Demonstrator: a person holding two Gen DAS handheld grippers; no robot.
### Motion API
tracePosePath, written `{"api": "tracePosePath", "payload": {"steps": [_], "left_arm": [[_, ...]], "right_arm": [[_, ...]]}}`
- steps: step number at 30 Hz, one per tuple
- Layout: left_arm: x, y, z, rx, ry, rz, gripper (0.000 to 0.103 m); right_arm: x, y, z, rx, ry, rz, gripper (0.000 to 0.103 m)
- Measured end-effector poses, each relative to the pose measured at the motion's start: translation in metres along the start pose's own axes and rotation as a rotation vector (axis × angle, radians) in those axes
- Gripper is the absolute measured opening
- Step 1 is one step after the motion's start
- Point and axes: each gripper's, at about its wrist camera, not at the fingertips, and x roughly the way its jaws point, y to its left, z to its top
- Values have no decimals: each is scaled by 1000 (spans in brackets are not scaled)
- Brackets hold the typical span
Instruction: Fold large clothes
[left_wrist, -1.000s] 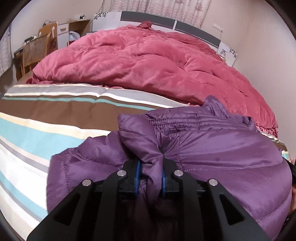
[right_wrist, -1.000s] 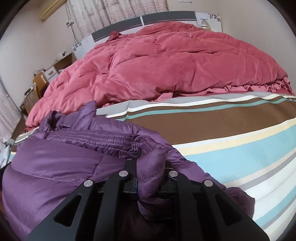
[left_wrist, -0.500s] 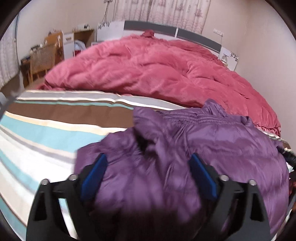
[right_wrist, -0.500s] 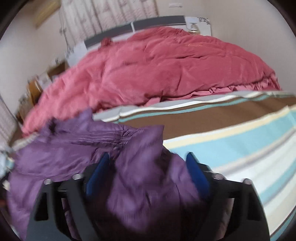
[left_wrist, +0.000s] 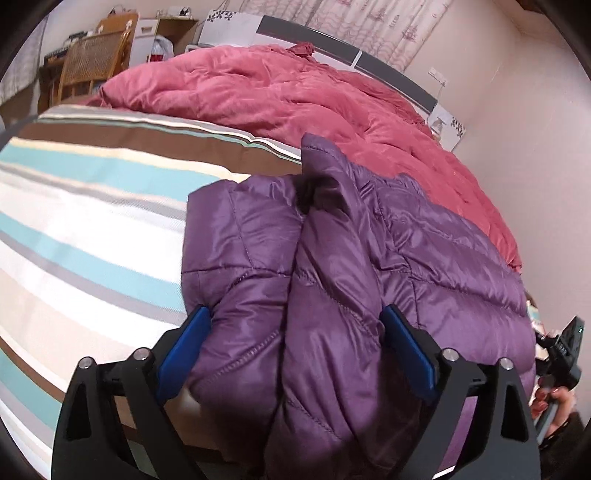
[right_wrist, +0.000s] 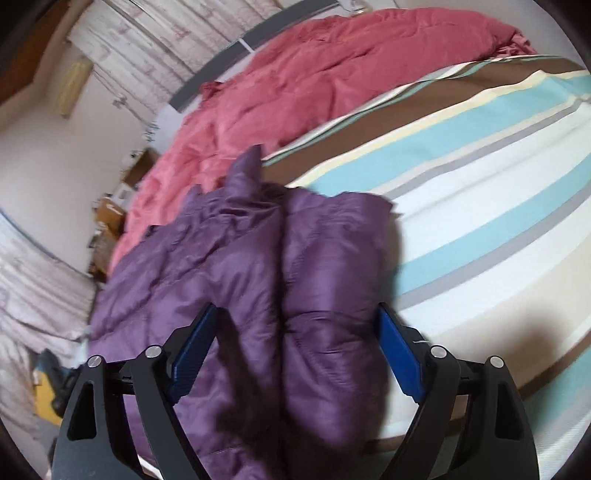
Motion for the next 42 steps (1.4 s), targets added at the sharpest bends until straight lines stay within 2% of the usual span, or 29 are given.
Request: {"api": "tracePosePath", "payload": {"steps": [1, 3, 4, 6, 9, 11, 16, 21, 30, 34, 37, 38, 39, 41, 42], "left_arm": [[1, 1, -1, -20, 3, -17, 81], [0, 4, -3, -51, 0, -42, 66], [0, 5, -5, -70, -1, -65, 61], [-4, 5, -9, -83, 1, -95, 43], [-13, 3, -15, -74, -8, -130, 29], [-22, 3, -20, -72, -13, -152, 24], [-41, 3, -31, -72, -8, -194, 18], [-68, 1, -58, -62, 7, -229, 18], [-107, 0, -113, -103, 17, -285, 18], [-116, -2, -130, -82, 3, -268, 20], [-113, -1, -132, -94, -18, -234, 34], [-112, 1, -132, -108, -21, -220, 47], [-111, 2, -133, -115, -21, -219, 56], [-113, 6, -135, -129, -31, -229, 68], [-114, 7, -135, -134, -36, -226, 75]], "right_arm": [[3, 4, -2, -9, -2, -5, 78], [7, 10, -3, -21, 2, -9, 53], [8, 12, -5, -21, 8, 0, 49], [7, 16, -7, -19, 9, 13, 32], [-1, 19, -6, -24, 7, 37, 21], [-8, 19, -6, -24, 5, 52, 19], [-26, 15, -11, 1, 8, 85, 18], [-54, 4, -28, 6, 19, 108, 18], [-98, -14, -65, 13, 30, 127, 18], [-104, -29, -83, 9, 36, 127, 18], [-101, -31, -89, 0, 10, 125, 23], [-101, -29, -89, -9, -2, 92, 34], [-101, -28, -89, -16, -9, 62, 49], [-107, -22, -88, -35, -32, 27, 55], [-111, -19, -88, -45, -43, 14, 55]]}}
